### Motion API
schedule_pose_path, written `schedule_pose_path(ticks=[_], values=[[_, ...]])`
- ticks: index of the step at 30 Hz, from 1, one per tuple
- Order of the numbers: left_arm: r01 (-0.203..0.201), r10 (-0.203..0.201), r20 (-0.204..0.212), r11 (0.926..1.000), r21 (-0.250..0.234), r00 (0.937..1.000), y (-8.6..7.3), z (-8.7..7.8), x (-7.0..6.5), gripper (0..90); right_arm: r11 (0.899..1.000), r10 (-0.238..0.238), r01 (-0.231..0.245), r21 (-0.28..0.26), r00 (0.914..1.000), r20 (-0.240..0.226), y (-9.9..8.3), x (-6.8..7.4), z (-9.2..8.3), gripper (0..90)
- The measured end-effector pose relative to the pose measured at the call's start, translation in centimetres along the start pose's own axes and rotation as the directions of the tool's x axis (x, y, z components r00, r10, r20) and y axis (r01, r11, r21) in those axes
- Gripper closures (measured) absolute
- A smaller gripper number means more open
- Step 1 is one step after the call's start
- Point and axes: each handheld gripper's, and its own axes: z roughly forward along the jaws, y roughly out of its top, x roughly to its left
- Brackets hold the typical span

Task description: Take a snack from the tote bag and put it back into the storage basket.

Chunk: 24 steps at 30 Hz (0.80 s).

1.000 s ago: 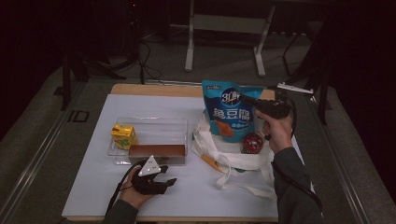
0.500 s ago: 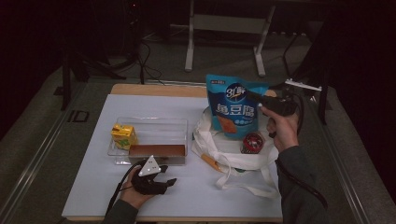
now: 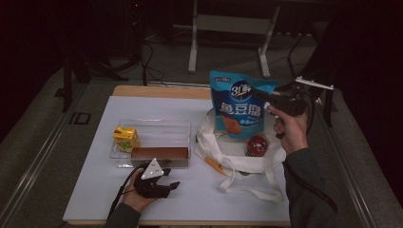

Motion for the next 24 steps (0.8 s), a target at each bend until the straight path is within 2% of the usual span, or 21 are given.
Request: schedule_pose_path(ticks=[10,24], values=[[0.002,-0.002,0.001,1.0000,0.001,1.0000,0.0,0.0,0.0,38.8,1.000,-0.010,0.010,-0.007,0.9997,-0.022,0.6,1.0,-0.4,89.2],[0.004,-0.004,0.001,1.0000,0.002,1.0000,0.0,0.0,0.0,38.8,1.000,-0.003,0.002,-0.014,0.9992,-0.039,0.6,1.4,-1.0,89.2]])
